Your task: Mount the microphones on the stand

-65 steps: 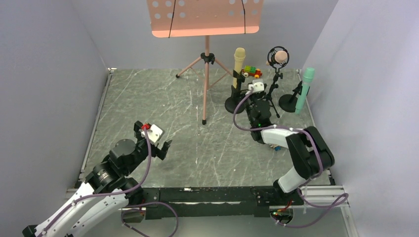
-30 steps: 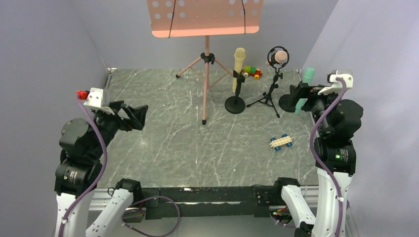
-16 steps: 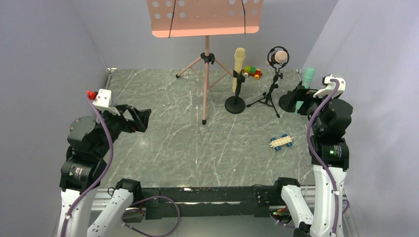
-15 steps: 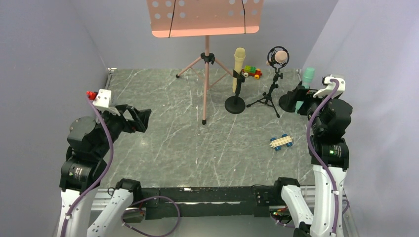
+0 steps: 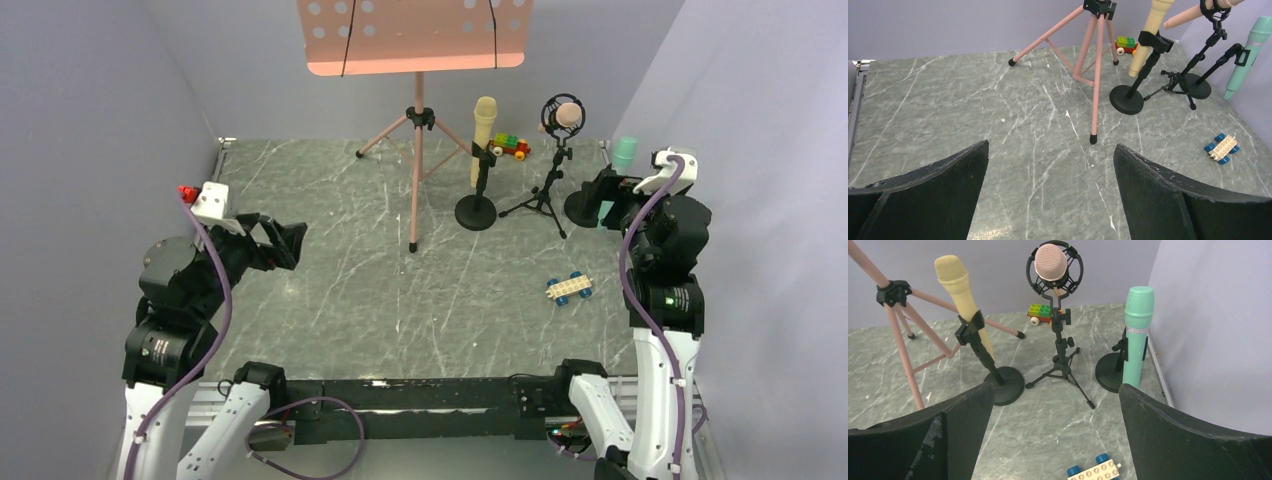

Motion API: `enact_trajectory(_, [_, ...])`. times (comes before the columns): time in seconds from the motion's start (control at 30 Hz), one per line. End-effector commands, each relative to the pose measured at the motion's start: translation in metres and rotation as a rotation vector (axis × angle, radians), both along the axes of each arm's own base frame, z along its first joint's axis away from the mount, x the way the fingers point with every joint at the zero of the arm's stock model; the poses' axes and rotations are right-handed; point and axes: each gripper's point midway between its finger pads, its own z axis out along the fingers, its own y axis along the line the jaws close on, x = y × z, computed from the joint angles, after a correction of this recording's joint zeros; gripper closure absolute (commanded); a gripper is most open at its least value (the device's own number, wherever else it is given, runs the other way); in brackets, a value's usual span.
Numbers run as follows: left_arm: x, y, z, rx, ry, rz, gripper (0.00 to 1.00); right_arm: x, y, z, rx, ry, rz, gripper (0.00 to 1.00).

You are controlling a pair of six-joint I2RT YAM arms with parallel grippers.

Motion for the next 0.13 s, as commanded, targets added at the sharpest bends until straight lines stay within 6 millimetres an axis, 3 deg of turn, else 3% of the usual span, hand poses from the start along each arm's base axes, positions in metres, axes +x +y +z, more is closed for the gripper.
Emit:
enact_trajectory(0.0, [0.0004,0.0030,0.0014,0.012,-0.019,0.011,0.01,0.0050,-0.0066,0.0032,0.006,-0.017,-0.035,0.00])
enact_trajectory(0.1, [0.0009,0.0037,0.0006,0.009,-0.023,0.016,0.01,0.0074,-0.0079,0.0004,0.009,-0.007,-0.041,0.00])
